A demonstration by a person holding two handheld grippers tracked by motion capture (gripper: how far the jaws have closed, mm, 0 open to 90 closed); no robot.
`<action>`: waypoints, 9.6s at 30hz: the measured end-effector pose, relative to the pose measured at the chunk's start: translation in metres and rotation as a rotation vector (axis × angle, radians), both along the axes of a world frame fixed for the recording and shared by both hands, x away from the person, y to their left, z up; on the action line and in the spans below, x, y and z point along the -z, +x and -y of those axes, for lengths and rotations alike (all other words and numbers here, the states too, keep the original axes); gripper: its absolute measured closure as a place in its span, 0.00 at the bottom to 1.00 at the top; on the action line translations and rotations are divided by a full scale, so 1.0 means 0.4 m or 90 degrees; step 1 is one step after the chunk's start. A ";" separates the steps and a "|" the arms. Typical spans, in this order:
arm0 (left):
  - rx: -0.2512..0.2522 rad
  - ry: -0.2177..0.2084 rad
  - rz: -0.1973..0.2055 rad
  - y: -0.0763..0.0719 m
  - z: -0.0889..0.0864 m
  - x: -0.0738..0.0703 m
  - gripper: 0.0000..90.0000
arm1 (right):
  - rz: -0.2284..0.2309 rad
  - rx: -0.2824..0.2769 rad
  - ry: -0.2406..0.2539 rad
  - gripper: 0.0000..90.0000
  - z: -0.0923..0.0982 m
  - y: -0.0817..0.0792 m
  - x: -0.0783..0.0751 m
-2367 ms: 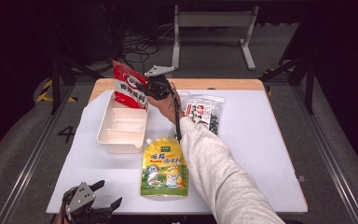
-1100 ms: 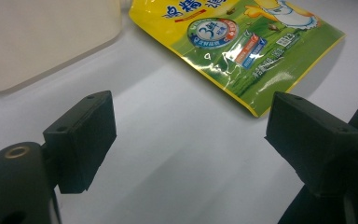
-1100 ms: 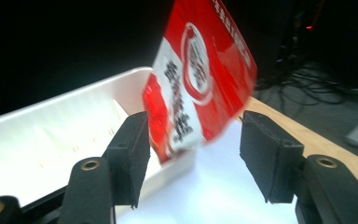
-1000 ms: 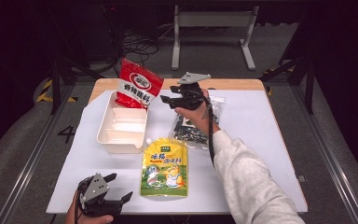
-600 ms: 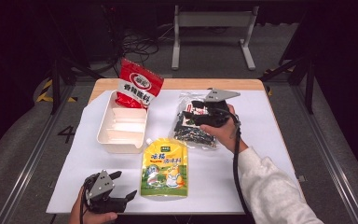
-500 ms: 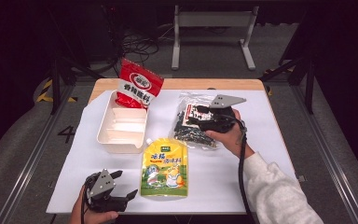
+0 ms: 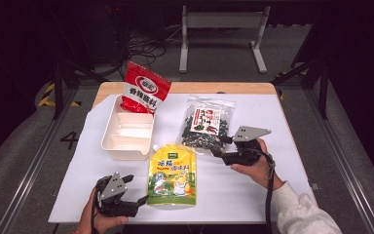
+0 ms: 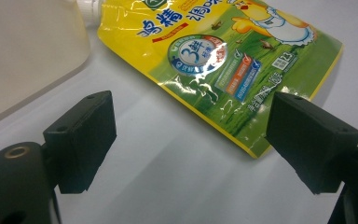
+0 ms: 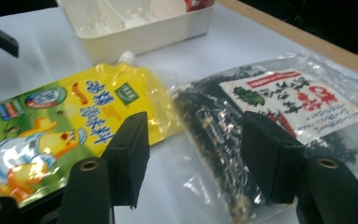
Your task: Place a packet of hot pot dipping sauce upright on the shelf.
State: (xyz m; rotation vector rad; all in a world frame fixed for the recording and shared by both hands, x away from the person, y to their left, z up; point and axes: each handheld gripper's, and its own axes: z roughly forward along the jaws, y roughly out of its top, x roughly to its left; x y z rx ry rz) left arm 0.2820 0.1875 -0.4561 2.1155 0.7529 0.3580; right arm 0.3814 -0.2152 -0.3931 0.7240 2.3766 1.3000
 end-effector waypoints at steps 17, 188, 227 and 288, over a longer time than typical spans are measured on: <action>0.014 -0.016 -0.024 0.041 0.009 0.004 0.18 | -0.117 -0.082 -0.027 0.44 -0.073 -0.104 0.107; 0.048 -0.013 -0.106 0.103 0.076 0.009 0.25 | -0.031 -0.019 -0.103 1.00 -0.028 0.049 0.129; 0.142 -0.007 -0.095 0.140 0.206 -0.021 0.24 | -0.077 0.044 -0.081 1.00 0.277 -0.262 0.080; 0.170 -0.104 -0.205 0.320 0.518 -0.042 0.29 | -0.190 0.024 0.035 0.57 0.239 -0.103 0.130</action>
